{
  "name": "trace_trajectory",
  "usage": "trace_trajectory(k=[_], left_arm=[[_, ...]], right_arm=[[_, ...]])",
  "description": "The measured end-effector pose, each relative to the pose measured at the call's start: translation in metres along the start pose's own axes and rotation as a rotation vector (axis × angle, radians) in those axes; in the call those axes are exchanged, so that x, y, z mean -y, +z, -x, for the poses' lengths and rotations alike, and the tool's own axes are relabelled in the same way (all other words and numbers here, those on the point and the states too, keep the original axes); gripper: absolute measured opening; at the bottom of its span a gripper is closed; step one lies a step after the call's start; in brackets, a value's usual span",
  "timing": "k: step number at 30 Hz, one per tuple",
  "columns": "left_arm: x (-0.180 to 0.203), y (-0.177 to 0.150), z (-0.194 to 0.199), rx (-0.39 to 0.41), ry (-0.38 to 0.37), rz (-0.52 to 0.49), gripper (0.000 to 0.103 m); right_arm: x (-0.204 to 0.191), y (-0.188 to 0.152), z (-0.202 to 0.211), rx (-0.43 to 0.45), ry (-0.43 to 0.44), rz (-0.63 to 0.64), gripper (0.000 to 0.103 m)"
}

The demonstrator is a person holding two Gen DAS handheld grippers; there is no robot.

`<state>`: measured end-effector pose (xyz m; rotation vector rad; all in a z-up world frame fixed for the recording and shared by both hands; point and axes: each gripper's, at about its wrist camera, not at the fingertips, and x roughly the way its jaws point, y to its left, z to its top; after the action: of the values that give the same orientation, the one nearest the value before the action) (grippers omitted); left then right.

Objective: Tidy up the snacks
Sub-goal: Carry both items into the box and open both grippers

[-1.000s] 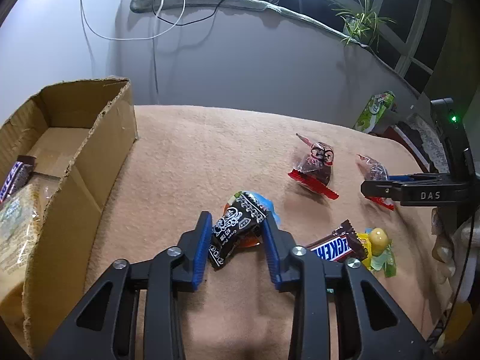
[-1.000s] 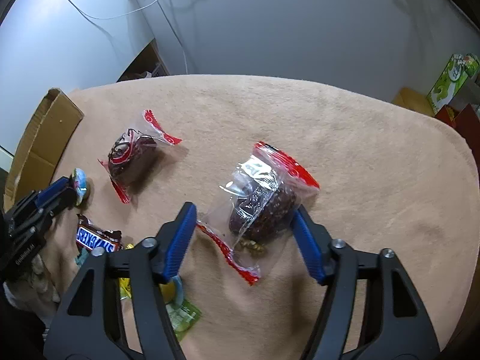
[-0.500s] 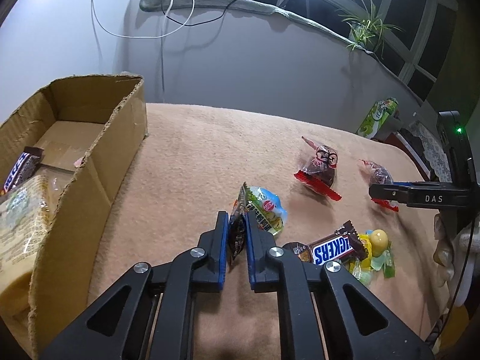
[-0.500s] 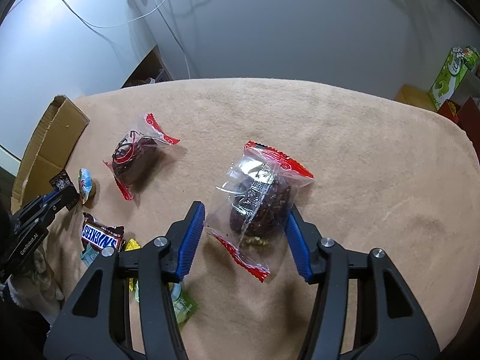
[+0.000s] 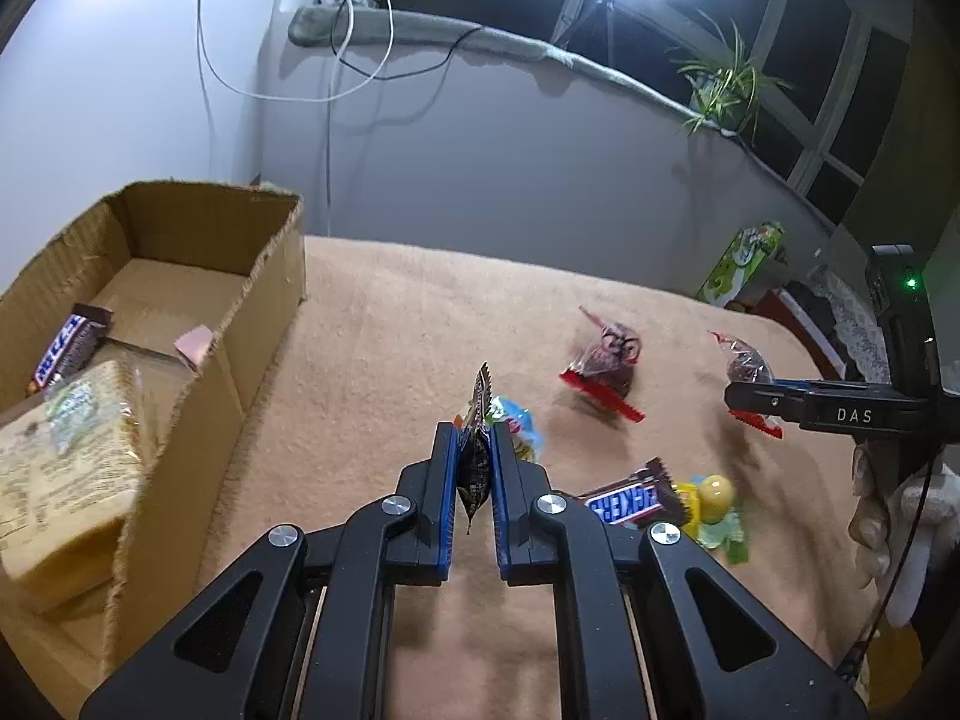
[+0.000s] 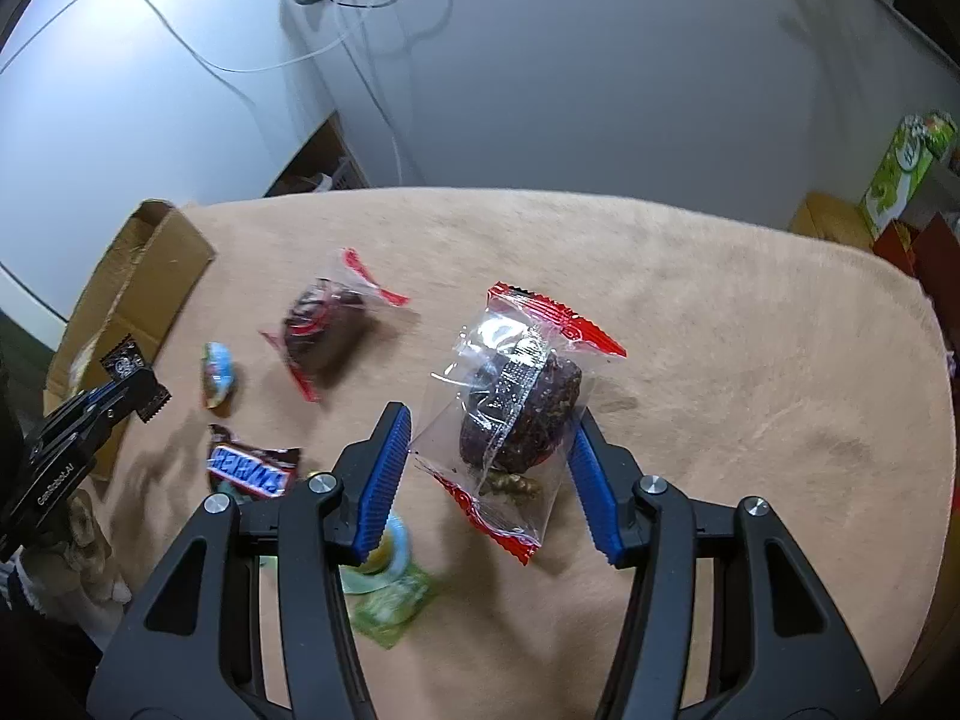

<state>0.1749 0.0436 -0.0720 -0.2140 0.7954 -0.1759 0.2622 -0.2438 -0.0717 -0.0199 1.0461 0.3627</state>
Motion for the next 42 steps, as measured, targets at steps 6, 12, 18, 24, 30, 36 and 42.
trace_trajectory(k=[6,12,18,24,30,36,42], left_arm=[[-0.001,0.003,0.021,0.029,-0.014,0.007,0.009],[-0.003,0.002,0.047,0.067,-0.017,0.011,0.009],[-0.019,0.003,0.073,0.106,-0.003,0.03,0.009],[-0.039,0.003,0.096,0.138,0.029,0.048,0.009],[-0.068,0.002,0.116,0.169,0.076,0.081,0.009],[-0.101,-0.003,0.129,0.18,0.128,0.122,0.009],[-0.133,-0.01,0.133,0.167,0.179,0.156,0.009]], right_arm=[[-0.024,0.003,0.021,0.034,0.02,0.048,0.056],[-0.052,0.009,0.035,0.059,0.045,0.092,0.056],[-0.091,0.022,0.051,0.097,0.072,0.147,0.056],[-0.124,0.036,0.059,0.125,0.096,0.19,0.056],[-0.164,0.051,0.061,0.143,0.125,0.233,0.056],[-0.207,0.065,0.049,0.134,0.159,0.277,0.056],[-0.249,0.076,0.028,0.118,0.183,0.328,0.056]])
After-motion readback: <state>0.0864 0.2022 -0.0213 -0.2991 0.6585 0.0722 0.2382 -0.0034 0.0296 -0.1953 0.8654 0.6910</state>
